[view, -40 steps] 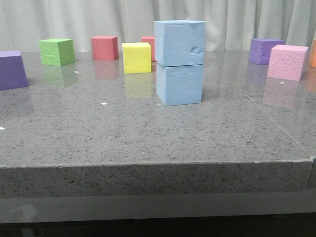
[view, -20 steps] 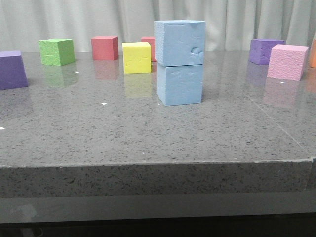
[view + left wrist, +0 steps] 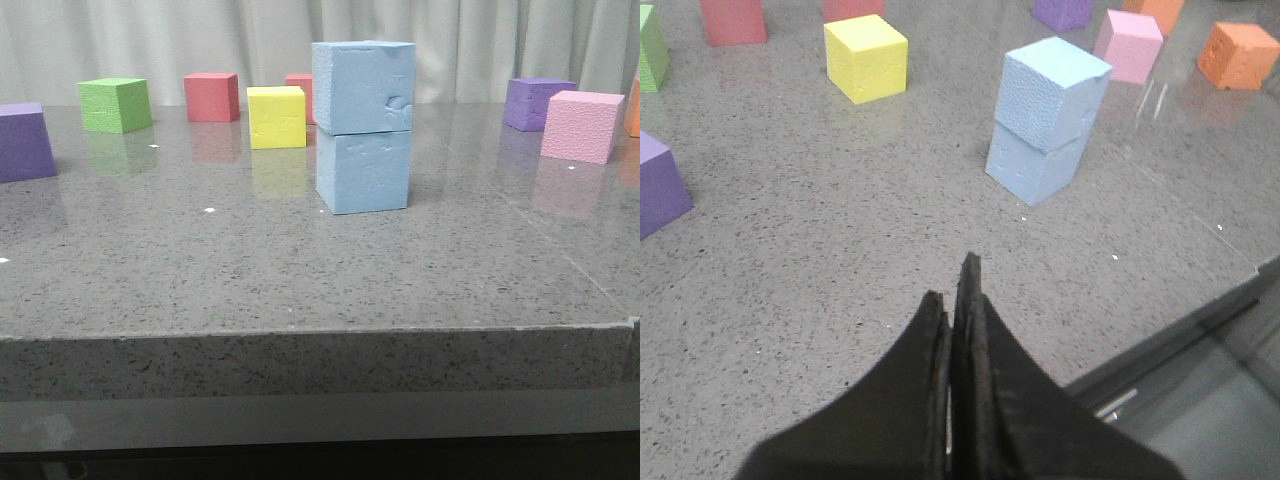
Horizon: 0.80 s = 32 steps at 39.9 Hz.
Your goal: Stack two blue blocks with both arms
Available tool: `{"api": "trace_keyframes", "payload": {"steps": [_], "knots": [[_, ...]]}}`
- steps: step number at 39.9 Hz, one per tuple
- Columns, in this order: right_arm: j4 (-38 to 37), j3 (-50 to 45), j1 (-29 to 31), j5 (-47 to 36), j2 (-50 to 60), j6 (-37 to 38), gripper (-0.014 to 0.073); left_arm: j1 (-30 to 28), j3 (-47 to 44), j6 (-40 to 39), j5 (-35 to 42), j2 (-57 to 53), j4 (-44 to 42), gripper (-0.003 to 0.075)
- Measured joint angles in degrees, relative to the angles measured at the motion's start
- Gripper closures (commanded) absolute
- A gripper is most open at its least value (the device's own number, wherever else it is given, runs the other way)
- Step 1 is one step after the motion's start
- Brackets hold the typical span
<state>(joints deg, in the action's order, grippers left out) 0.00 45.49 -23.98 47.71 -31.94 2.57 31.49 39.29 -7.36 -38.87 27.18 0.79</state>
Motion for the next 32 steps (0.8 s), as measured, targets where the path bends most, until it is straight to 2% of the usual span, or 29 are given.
{"api": "trace_keyframes", "payload": {"steps": [15, 23, 32], "knots": [[0.0, 0.0, 0.0, -0.1, 0.0, 0.0, 0.0660, -23.2, -29.7, 0.0, 26.1, -20.1, -3.9, 0.0739], [0.0, 0.0, 0.0, -0.1, 0.0, 0.0, 0.0660, -27.0, -39.6, 0.0, 33.3, -26.5, -3.9, 0.0739], [0.0, 0.0, 0.0, -0.1, 0.1, 0.0, 0.0660, -27.1, -39.6, 0.0, 33.8, -27.5, -3.9, 0.0739]]}}
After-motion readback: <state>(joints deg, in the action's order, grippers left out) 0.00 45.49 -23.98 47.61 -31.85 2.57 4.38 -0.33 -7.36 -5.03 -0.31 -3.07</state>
